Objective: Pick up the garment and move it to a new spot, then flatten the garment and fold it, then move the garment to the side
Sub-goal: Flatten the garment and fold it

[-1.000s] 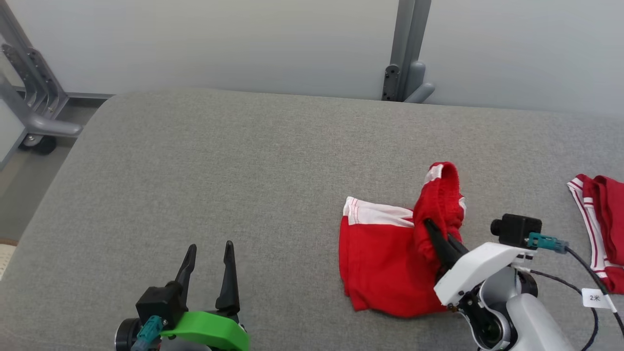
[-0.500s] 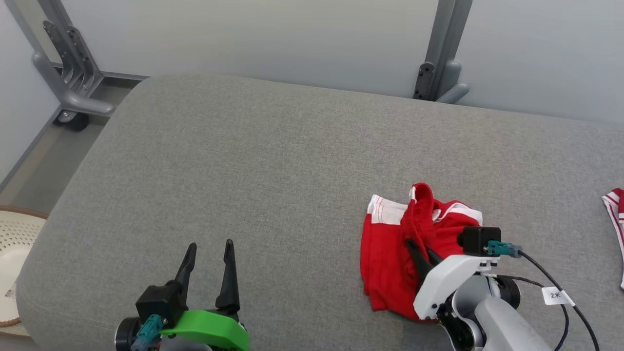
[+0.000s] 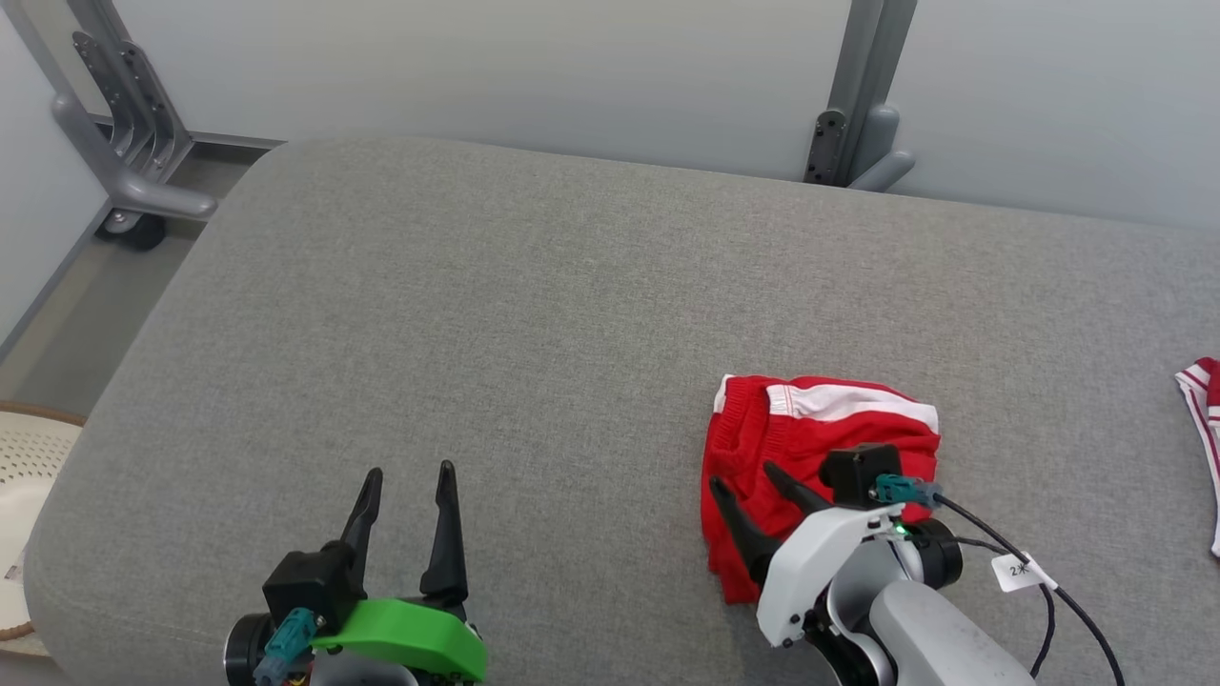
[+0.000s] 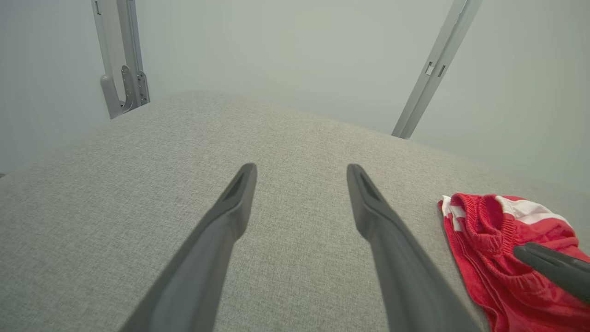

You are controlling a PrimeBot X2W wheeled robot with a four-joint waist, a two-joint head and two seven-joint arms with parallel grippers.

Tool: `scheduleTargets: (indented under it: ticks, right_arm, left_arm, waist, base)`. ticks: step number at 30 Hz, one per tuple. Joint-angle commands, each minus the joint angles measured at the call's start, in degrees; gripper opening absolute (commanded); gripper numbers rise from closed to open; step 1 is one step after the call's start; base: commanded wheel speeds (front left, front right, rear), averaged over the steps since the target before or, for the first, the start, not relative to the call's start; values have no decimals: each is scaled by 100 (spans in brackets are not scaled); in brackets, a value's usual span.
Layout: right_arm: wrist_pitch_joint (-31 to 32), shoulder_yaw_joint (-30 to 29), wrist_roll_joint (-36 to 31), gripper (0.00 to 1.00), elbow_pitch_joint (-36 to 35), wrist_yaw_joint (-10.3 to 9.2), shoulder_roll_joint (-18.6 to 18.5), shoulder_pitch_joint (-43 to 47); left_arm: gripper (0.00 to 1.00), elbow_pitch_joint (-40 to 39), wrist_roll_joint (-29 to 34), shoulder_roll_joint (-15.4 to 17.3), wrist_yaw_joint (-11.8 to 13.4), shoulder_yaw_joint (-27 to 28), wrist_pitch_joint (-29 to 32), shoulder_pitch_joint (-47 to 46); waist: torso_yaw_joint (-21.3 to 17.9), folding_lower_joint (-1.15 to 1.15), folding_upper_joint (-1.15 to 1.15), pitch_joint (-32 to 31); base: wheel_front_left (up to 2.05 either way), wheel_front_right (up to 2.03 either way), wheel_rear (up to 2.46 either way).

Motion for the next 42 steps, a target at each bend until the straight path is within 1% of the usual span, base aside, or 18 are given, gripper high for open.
scheduleTargets:
  ticks: [1, 5, 9, 14, 16, 17, 19, 25, 28, 32, 36, 42]
  right_arm:
    - [-85, 19, -12, 100, 16, -1, -21, -74]
    - [-361, -9, -167, 100, 31, -1, -20, -162]
    - [-616, -199, -431, 100, 23, -1, -21, -187]
    - [-937, -693, -756, 100, -177, -1, -20, -42]
    - [-1015, -964, -908, 100, -305, -1, -21, 56]
    - [-1015, -964, -908, 100, -305, -1, -21, 56]
    - [-1060, -1246, -994, 100, -456, -1, -19, 166]
    - [-1144, -1980, -1297, 100, -1077, -1, -15, 572]
    - [-1160, -2216, -1430, 100, -1482, -1, -14, 830]
    - [-1184, -2382, -1598, 100, -2135, -1, -13, 1240]
    - [-1183, -2493, -1569, 100, -2735, -1, -14, 1779]
    - [-1186, -2576, -1454, 100, -3258, -1, -16, 2325]
  left_arm:
    - [100, -2, 3, 4, 20, 11, -17, -79]
    - [100, -39, 42, 3, 19, 39, -16, -76]
    - [100, -70, 101, 3, -3, 28, -16, -89]
    - [100, -72, 155, 4, -11, -20, -16, -167]
    - [100, -77, 180, 5, 1, -33, -16, -198]
    - [100, -77, 180, 5, 1, -33, -16, -198]
    - [100, -80, 193, 5, 22, -50, -16, -224]
    - [100, -49, 208, 5, 43, -85, -15, -214]
    - [100, -53, 213, 5, 43, -69, -10, -167]
    - [100, -82, 241, 5, 28, -25, -10, -87]
    - [100, -125, 307, 26, 62, 32, -10, 41]
    - [100, -235, 414, 64, 79, 111, -10, 227]
  waist:
    - [-15, 0, 0, -4]
    - [-98, 0, 0, -34]
    - [-234, 0, 0, -91]
    - [-458, 0, 0, -145]
    - [-563, 0, 0, -159]
    - [-563, 0, 0, -159]
    - [-671, 0, 0, -173]
    - [-954, 0, 0, -192]
    - [-1057, 0, 0, -203]
    - [-1131, 0, 0, -218]
    - [-1154, 0, 0, -227]
    - [-1172, 0, 0, -222]
  base:
    - [0, 0, 0]
    - [0, 0, 0]
    - [0, 0, 0]
    - [0, 0, 0]
    - [0, 0, 0]
    - [0, 0, 0]
    - [0, 0, 0]
    - [0, 0, 0]
    - [0, 0, 0]
    - [0, 0, 0]
    - [0, 0, 0]
    - [0, 0, 0]
